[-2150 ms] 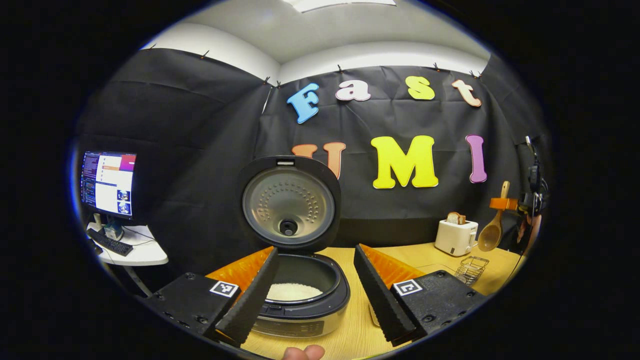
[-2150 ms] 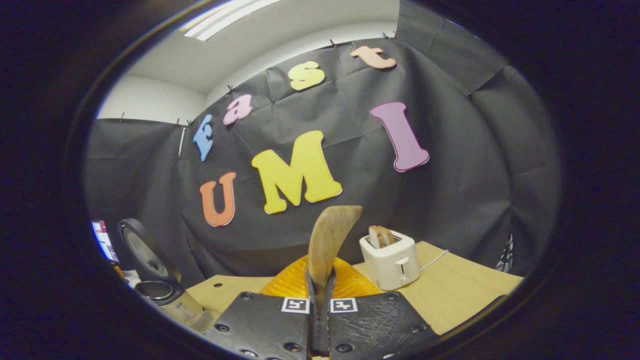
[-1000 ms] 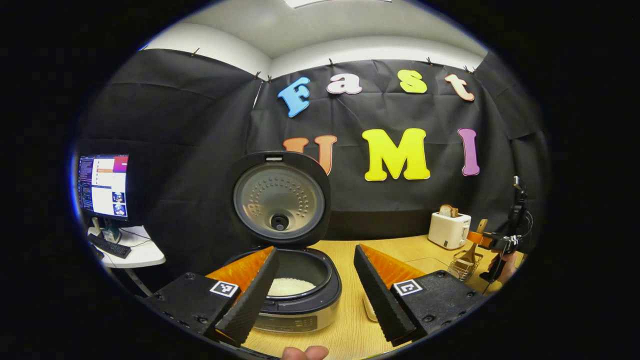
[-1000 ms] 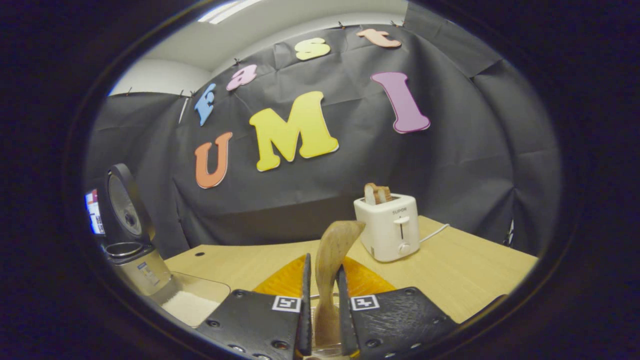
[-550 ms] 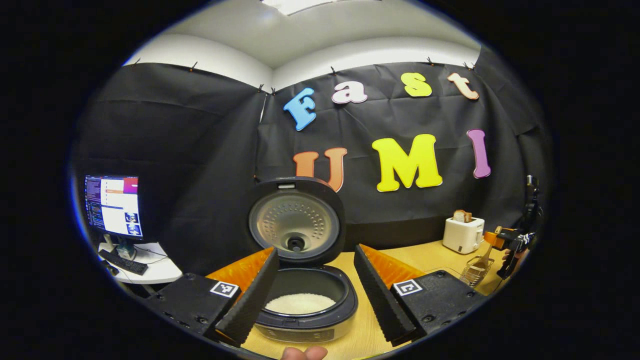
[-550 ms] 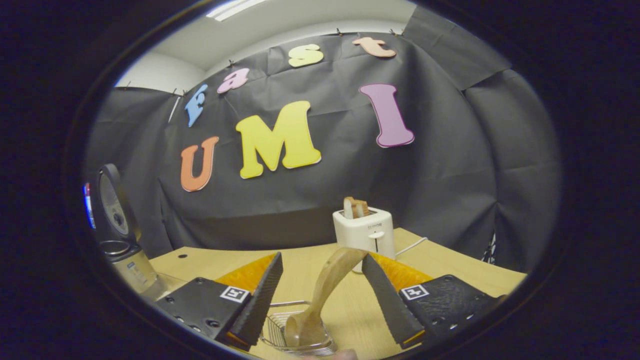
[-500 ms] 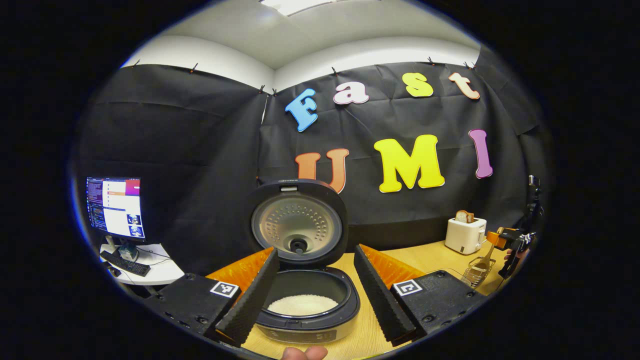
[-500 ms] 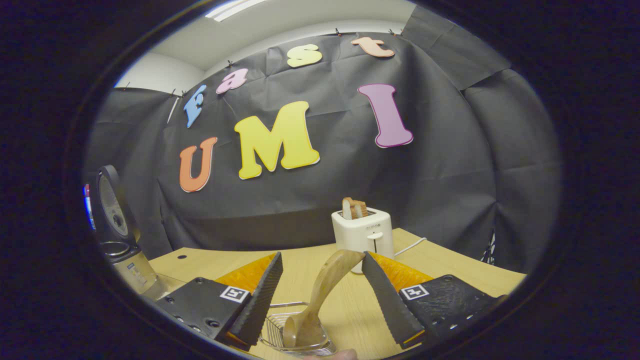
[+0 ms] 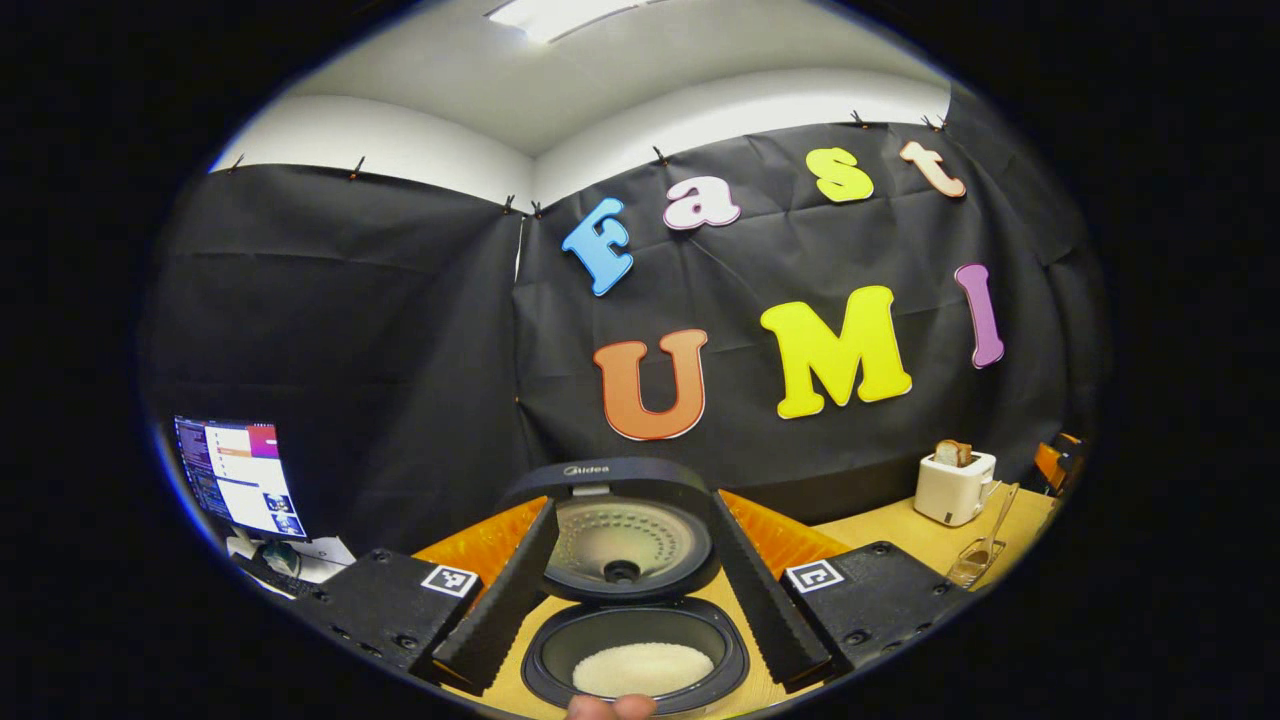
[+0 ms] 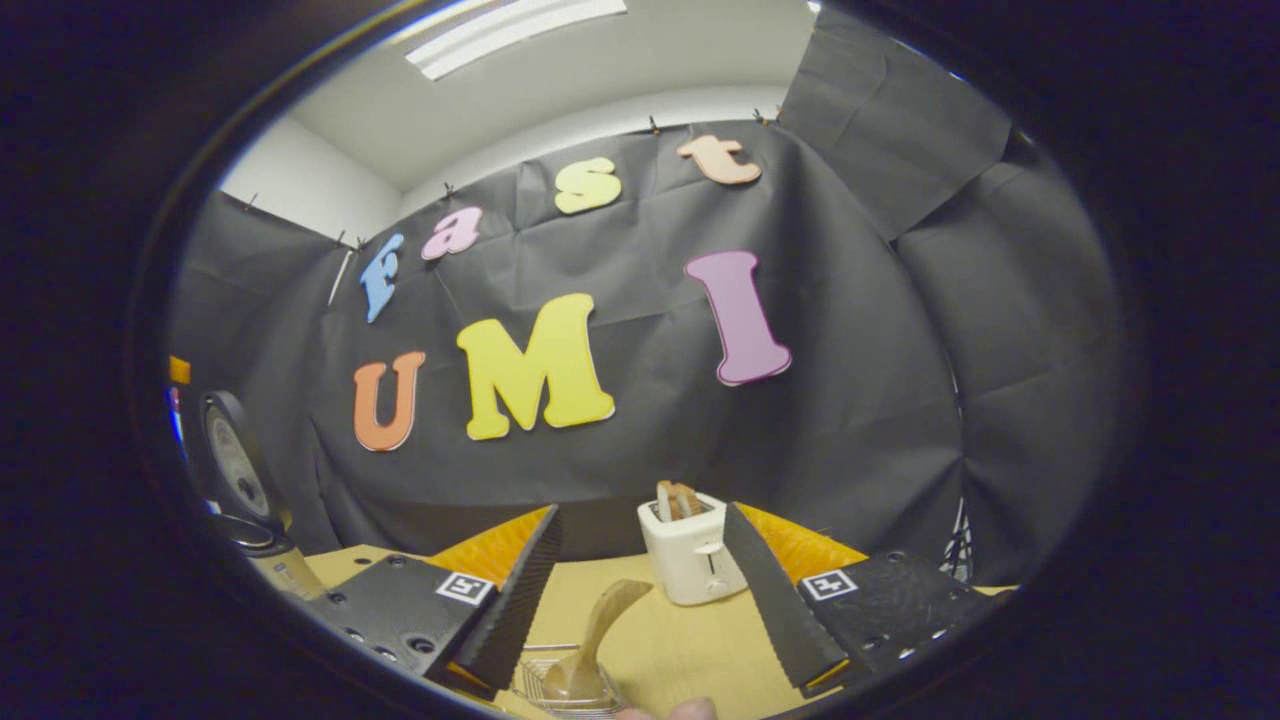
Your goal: Close the left gripper, press the button to open the rice cooker; take a wooden spoon from the chopstick holder with the right hand, scoop a spoonful of rice and pour it into the rice cooker, then put the wooden spoon back into the chopstick holder.
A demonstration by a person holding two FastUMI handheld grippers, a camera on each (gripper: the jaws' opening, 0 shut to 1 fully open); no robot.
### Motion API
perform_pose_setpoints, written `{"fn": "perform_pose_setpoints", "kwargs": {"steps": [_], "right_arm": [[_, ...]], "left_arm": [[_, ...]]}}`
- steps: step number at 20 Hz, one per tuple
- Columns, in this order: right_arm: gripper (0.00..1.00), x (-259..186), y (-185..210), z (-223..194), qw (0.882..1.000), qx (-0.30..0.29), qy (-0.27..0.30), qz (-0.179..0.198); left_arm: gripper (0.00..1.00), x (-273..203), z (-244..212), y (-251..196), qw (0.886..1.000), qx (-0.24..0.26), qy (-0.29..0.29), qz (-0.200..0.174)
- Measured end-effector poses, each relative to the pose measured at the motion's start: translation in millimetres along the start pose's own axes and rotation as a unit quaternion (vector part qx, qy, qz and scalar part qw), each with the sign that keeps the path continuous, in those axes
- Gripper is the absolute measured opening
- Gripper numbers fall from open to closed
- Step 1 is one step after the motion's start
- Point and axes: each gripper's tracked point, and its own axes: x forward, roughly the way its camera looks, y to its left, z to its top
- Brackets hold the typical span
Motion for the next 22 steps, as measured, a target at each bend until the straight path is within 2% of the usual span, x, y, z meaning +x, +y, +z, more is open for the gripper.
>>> {"fn": "perform_pose_setpoints", "kwargs": {"steps": [1, 2, 5, 6, 7, 11, 14, 16, 17, 18, 22], "right_arm": [[0.91, -9.9, -2.8, 5.7, 1.0, -0.002, -0.008, 0.002], [0.95, -19.1, -3.6, 8.8, 1.0, -0.005, -0.014, 0.006], [0.95, -40.2, -12.0, 10.3, 0.999, -0.025, -0.02, 0.01], [1.0, -46.5, -15.5, 11.2, 0.999, -0.03, -0.022, 0.01], [0.95, -52.0, -17.7, 11.0, 0.999, -0.033, -0.022, 0.01], [0.95, -80.9, -7.9, 1.9, 0.999, -0.021, -0.007, 0.035], [0.95, -93.9, 1.4, -6.1, 0.999, -0.013, 0.001, 0.052], [0.95, -99.1, 9.5, -12.8, 0.998, -0.004, 0.01, 0.064], [0.91, -99.1, 11.7, -17.0, 0.998, -0.001, 0.017, 0.067], [0.95, -99.4, 13.3, -17.8, 0.997, 0.001, 0.02, 0.07], [0.95, -105.0, 23.4, -11.2, 0.997, 0.014, 0.014, 0.078]], "left_arm": [[0.95, 10.4, 6.3, 2.4, 1.0, -0.006, 0.006, -0.001], [0.95, 21.6, 11.5, 5.2, 1.0, -0.015, 0.012, -0.003], [0.96, 56.0, 19.7, 16.8, 0.999, -0.017, 0.041, -0.002], [0.96, 66.5, 21.3, 20.9, 0.998, -0.01, 0.055, 0.001], [0.96, 76.8, 23.2, 25.5, 0.998, -0.006, 0.066, 0.001], [0.95, 109.5, 23.9, 33.8, 0.993, -0.035, 0.116, -0.012], [0.96, 128.7, 4.5, 39.1, 0.985, -0.025, 0.173, -0.015], [0.96, 137.1, -10.3, 37.6, 0.976, -0.038, 0.211, -0.021], [0.96, 141.0, -14.7, 38.2, 0.973, -0.041, 0.225, -0.023], [0.96, 143.2, -18.2, 39.2, 0.97, -0.041, 0.237, -0.022], [0.96, 146.8, -44.3, 39.2, 0.957, -0.038, 0.286, -0.024]]}}
